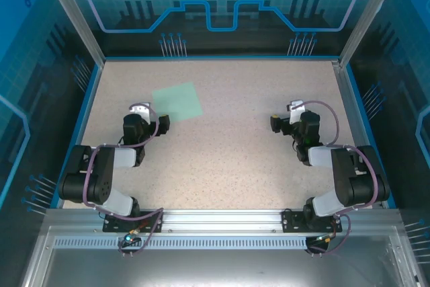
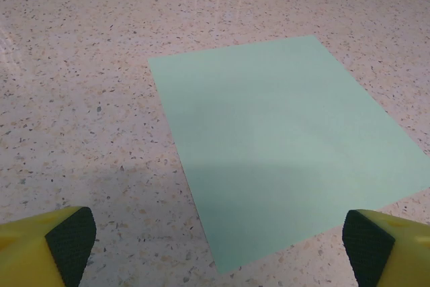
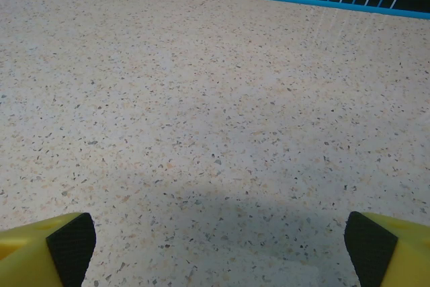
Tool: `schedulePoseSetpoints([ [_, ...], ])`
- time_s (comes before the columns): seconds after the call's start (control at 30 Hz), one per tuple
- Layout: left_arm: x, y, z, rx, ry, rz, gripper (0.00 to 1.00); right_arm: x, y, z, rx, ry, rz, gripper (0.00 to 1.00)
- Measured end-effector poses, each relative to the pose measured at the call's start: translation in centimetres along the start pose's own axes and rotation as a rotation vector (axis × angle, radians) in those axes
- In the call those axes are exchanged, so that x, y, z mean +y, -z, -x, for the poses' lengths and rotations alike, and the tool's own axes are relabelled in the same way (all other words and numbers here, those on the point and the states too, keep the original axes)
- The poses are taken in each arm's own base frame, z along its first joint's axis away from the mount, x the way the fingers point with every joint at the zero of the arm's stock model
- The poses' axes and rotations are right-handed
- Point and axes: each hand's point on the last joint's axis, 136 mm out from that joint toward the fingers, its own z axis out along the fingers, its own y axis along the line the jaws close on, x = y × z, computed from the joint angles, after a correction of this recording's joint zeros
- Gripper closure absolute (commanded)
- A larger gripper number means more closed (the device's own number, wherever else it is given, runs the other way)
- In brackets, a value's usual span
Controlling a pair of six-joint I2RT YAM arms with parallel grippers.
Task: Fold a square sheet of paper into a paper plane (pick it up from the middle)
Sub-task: Move the square sheet of paper to the center of the table.
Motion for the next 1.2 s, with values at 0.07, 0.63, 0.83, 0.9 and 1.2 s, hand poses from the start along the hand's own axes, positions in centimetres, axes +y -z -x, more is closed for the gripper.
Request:
schedulePoseSetpoints([
  [0.07,0.0,0.0,0.0,0.000,0.000,0.000,0.02,0.0,0.0,0.0,0.000,0.000,0.000,0.01],
  [0.63,0.0,0.0,0.0,0.000,0.000,0.000,0.01,0.0,0.0,0.0,0.000,0.000,0.000,0.00],
  [0.83,0.0,0.0,0.0,0.000,0.000,0.000,0.01,0.0,0.0,0.0,0.000,0.000,0.000,0.01],
  [0.9,0.0,0.0,0.0,0.000,0.000,0.000,0.02,0.0,0.0,0.0,0.000,0.000,0.000,0.01],
  [1.2,0.3,-0.2,1.4,0.040,0.010,0.030,0.01,-0.6,1.1,2.4,0.013,-0.003,-0.032,0.00],
])
